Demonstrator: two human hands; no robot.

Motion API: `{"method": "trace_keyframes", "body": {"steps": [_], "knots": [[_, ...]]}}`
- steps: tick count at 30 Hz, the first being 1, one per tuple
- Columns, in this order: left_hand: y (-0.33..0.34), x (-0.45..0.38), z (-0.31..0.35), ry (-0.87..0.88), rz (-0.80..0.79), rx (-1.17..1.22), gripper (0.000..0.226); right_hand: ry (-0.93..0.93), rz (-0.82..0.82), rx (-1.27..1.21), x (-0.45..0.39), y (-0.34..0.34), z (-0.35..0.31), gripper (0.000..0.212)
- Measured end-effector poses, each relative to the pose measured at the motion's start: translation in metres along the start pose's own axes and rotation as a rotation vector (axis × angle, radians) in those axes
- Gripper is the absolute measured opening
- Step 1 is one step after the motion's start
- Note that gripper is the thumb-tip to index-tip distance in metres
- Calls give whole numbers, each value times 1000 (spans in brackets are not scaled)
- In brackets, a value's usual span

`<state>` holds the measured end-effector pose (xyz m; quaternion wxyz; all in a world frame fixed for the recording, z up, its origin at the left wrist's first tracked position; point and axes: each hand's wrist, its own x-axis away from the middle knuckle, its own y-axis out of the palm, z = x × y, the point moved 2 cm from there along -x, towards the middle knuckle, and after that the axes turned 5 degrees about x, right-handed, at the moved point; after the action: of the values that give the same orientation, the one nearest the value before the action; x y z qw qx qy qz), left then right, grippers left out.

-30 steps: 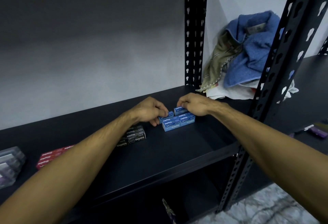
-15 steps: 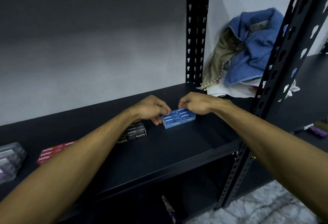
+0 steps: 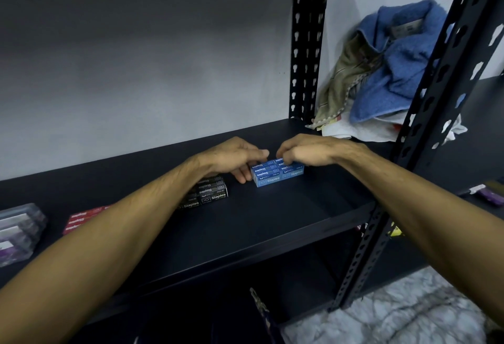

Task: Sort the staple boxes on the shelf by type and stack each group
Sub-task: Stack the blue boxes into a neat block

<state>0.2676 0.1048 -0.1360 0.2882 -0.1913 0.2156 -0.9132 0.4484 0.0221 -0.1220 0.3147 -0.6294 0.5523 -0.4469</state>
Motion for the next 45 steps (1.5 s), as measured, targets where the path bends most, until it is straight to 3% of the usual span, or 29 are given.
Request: {"method": "trace_keyframes", "body": {"steps": [6, 12, 37, 45], "knots": [[7, 7, 10, 33, -20, -278, 49, 15, -104, 160, 7, 0, -7, 58], [18, 9, 16, 100, 81, -571, 46, -8, -37, 196, 6, 6, -10, 51], [26, 7, 15, 94, 151, -615, 35, -44, 8, 225, 10, 8, -9, 37], [26, 8, 15, 69, 129, -627, 41, -25, 5, 208, 12, 10, -11, 43]]}}
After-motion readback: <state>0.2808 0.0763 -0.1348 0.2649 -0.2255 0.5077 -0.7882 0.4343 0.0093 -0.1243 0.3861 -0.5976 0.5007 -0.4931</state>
